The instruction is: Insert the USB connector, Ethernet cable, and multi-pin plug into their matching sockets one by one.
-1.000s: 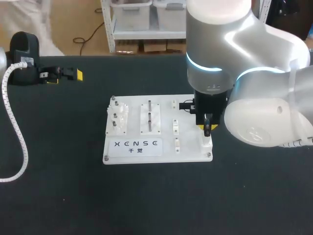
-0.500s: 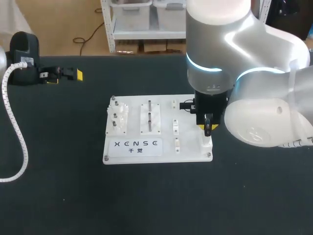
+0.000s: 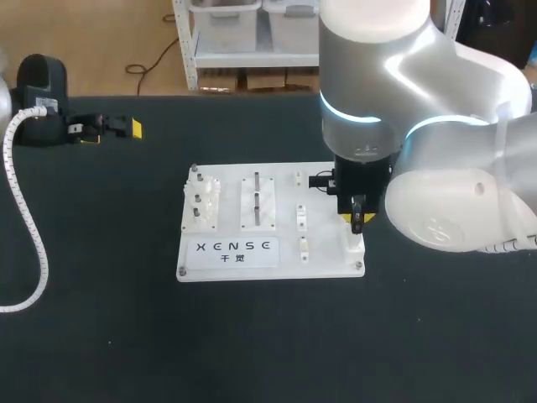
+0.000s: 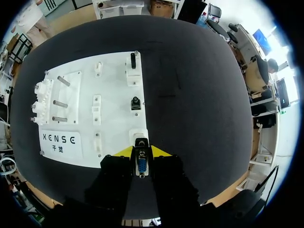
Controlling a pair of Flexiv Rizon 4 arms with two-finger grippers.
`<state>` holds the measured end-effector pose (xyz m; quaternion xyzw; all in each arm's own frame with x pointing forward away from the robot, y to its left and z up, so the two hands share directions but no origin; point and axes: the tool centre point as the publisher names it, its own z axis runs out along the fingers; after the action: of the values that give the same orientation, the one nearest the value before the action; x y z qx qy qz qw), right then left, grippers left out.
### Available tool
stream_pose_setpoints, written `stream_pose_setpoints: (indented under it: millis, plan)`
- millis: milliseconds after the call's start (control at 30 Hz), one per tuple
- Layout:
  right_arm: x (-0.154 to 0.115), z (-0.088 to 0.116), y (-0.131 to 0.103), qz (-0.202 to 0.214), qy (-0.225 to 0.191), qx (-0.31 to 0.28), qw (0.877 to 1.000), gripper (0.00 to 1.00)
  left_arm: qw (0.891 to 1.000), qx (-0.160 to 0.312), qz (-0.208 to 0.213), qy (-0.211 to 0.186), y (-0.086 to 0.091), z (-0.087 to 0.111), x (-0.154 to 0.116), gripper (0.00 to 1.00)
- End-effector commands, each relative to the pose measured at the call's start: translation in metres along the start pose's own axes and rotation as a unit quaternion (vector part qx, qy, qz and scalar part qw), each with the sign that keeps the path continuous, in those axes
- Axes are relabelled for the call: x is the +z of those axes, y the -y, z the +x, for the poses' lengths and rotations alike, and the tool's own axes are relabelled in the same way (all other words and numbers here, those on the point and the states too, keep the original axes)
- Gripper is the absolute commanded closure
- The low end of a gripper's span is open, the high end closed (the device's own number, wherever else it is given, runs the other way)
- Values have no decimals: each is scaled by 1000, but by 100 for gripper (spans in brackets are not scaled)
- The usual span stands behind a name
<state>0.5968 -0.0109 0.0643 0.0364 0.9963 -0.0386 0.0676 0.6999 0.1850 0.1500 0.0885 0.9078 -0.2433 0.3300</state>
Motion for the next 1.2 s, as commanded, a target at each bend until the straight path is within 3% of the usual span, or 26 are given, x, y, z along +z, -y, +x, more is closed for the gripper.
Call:
stream_pose_setpoints:
  millis: [33,1200]
  plan:
    - [1,1,2,1,0,1,1000,100,1000,0,0,0,0,0,0,0]
    - [1,2,1,-6,5,-11,1000,100,1000,0,0,0,0,0,0,0]
